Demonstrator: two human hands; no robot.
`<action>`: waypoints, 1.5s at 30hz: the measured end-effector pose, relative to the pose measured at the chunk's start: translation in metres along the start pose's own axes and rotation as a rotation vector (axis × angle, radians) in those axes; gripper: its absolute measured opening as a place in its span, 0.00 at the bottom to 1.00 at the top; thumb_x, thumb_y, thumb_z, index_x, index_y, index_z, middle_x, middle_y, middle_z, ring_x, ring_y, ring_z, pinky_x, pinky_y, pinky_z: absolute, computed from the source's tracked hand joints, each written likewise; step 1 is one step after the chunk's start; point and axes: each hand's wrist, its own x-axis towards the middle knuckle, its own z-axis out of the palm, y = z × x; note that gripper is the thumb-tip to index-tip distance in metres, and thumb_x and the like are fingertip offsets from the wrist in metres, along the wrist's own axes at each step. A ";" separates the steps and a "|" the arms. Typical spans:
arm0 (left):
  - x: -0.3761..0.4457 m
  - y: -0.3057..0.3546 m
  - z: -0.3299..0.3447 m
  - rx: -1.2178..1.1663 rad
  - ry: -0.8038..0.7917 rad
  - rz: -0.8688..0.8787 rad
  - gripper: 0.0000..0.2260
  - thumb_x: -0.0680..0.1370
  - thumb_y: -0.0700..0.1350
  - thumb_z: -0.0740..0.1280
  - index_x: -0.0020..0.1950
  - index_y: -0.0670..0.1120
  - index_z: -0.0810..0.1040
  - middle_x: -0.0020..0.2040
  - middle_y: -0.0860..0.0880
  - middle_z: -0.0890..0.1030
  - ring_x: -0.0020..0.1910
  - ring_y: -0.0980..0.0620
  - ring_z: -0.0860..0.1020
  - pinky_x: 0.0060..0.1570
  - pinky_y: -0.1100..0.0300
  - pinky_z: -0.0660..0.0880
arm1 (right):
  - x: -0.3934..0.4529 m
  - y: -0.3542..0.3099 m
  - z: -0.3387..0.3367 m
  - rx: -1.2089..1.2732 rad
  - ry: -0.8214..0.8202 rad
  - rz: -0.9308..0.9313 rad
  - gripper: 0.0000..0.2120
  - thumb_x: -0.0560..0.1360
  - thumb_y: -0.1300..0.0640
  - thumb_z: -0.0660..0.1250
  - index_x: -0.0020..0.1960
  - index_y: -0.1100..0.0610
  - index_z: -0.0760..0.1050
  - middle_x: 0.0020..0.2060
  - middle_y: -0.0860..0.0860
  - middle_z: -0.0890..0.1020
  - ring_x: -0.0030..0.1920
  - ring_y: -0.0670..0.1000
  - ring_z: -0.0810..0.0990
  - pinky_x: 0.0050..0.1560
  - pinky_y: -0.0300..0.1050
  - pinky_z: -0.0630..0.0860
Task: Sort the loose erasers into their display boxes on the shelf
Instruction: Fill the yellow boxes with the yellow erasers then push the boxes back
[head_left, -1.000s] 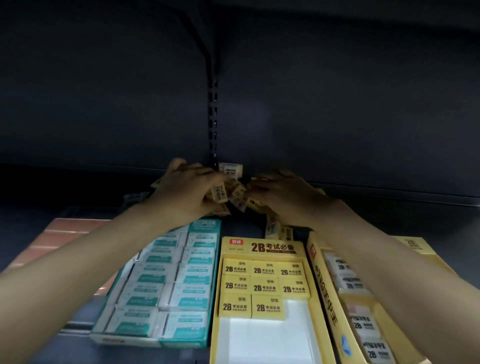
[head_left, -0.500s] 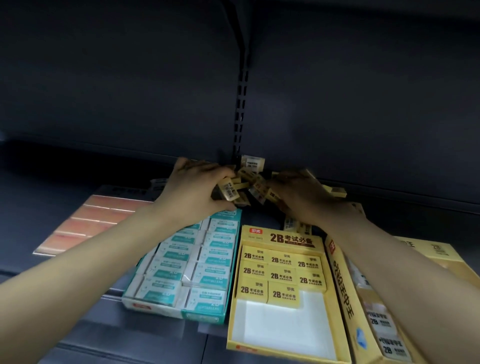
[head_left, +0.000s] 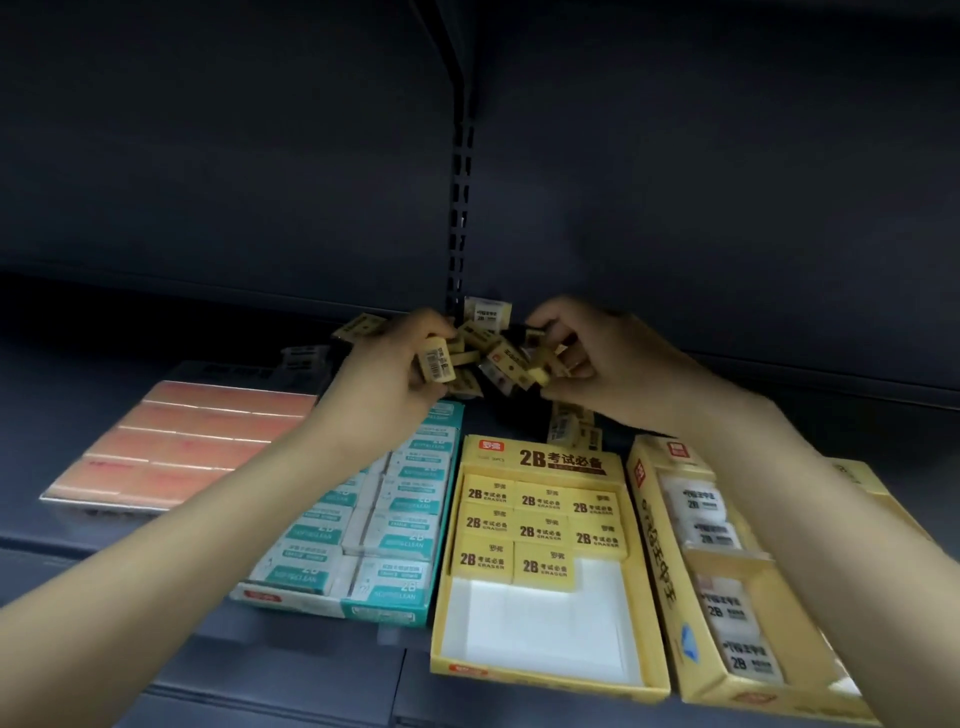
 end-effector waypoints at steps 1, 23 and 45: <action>-0.003 0.003 0.004 -0.059 0.009 -0.031 0.17 0.72 0.36 0.71 0.54 0.51 0.71 0.43 0.56 0.76 0.39 0.55 0.79 0.36 0.67 0.74 | -0.010 -0.004 -0.003 0.012 -0.027 0.018 0.23 0.71 0.57 0.72 0.61 0.46 0.67 0.52 0.42 0.75 0.50 0.44 0.76 0.53 0.44 0.75; -0.037 0.068 0.010 -0.412 0.074 -0.194 0.15 0.62 0.52 0.76 0.43 0.54 0.74 0.44 0.48 0.82 0.44 0.46 0.82 0.49 0.45 0.78 | -0.077 -0.036 0.009 -0.247 -0.412 0.132 0.07 0.69 0.54 0.74 0.45 0.50 0.79 0.35 0.40 0.74 0.43 0.44 0.75 0.50 0.44 0.76; -0.069 0.072 -0.004 -0.624 -0.174 -0.230 0.14 0.69 0.35 0.72 0.47 0.54 0.81 0.44 0.51 0.84 0.44 0.55 0.82 0.48 0.59 0.80 | -0.073 -0.031 0.014 -0.353 -0.432 0.226 0.04 0.71 0.50 0.72 0.47 0.47 0.80 0.41 0.42 0.77 0.51 0.45 0.75 0.57 0.44 0.72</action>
